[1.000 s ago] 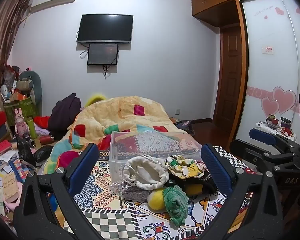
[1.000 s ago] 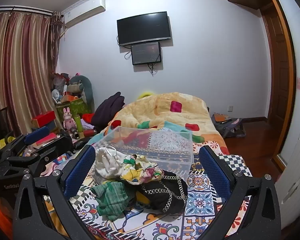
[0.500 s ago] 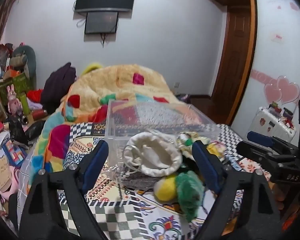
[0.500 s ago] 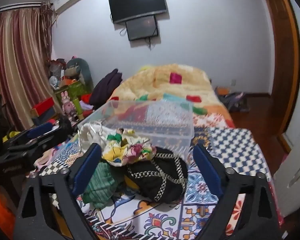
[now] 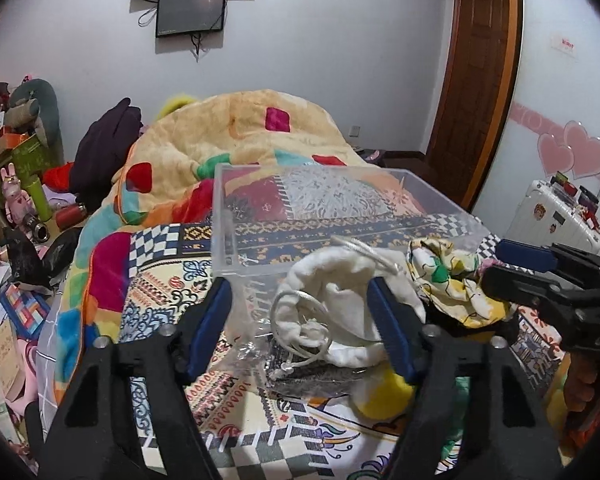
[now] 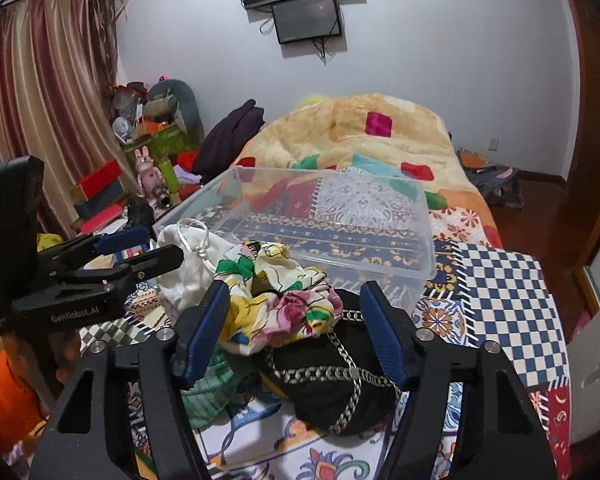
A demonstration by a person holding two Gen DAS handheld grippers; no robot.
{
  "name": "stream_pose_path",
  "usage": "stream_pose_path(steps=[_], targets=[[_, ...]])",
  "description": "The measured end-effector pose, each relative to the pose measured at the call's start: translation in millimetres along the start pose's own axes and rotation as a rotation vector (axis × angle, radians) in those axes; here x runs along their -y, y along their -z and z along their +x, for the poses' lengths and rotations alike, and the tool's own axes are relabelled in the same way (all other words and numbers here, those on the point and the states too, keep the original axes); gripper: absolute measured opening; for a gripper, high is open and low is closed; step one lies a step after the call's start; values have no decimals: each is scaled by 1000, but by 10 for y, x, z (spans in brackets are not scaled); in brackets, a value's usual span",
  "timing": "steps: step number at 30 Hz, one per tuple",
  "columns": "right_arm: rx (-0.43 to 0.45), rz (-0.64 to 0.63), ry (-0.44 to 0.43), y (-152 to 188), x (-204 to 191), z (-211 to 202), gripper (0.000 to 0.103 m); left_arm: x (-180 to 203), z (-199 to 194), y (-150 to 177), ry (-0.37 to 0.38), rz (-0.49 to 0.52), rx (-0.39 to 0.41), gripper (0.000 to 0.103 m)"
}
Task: Organize soft objects
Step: 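Grasp the white drawstring bag with the left gripper while the right grasps the floral cloth, then lower the white bag into the box with the left gripper while the right drops the floral cloth in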
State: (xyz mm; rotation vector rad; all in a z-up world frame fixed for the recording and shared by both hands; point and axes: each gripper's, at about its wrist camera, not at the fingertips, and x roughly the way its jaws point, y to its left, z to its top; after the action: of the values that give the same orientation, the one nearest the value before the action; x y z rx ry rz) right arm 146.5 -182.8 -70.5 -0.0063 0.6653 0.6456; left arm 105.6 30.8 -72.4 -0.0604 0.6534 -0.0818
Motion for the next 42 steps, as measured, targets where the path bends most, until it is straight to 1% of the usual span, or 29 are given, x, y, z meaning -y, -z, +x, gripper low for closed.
stream_pose_path(steps=[1, 3, 4, 5, 6, 7, 8, 10, 12, 14, 19, 23, 26, 31, 36, 39, 42], targets=[[-12, 8, -1, 5, 24, 43, 53, 19, 12, 17, -4, 5, -2, 59], [-32, 33, -16, 34, 85, 99, 48, 54, 39, 27, -13, 11, -2, 55], [-44, 53, -30, 55, 126, 125, 48, 73, 48, 30, -15, 17, -3, 49], [-50, 65, -38, 88, 142, 127, 48, 79, 49, 21, -9, 22, -3, 46], [-63, 81, -49, 112, 181, 147, 45, 84, 49, 12, -2, 24, 0, 41], [-67, 86, -49, 108, 190, 156, 38, 98, 43, 14, 2, 24, 3, 38], [-74, 90, -51, 119, 198, 164, 34, 97, 44, 15, -3, 27, 3, 36], [-91, 92, -62, 135, 190, 183, 24, 118, 51, 33, -29, 38, 4, 26], [-91, 86, -64, 149, 163, 184, 18, 141, 33, 52, -33, 47, 9, 21], [-79, 69, -45, 150, 121, 167, 15, 135, -10, 62, -27, 37, 18, 17], [-29, 42, -20, 73, 65, 41, 12, 9, -192, 7, -12, -18, 61, 14], [11, 30, -24, -32, 61, -90, 11, -18, -340, -66, -13, -15, 98, 13], [49, 4, -8, -112, 24, -179, 11, -14, -446, -129, -11, -14, 130, 13], [114, -19, 21, -282, 13, -289, 11, 6, -540, -298, -35, 0, 183, 13], [147, -17, 56, -418, 57, -267, 11, -36, -450, -428, -54, -3, 181, 13], [146, -20, 78, -463, 62, -202, 11, -51, -323, -492, -77, 1, 164, 13], [134, -15, 95, -479, 108, -96, 11, -67, -163, -528, -81, -1, 125, 13]])
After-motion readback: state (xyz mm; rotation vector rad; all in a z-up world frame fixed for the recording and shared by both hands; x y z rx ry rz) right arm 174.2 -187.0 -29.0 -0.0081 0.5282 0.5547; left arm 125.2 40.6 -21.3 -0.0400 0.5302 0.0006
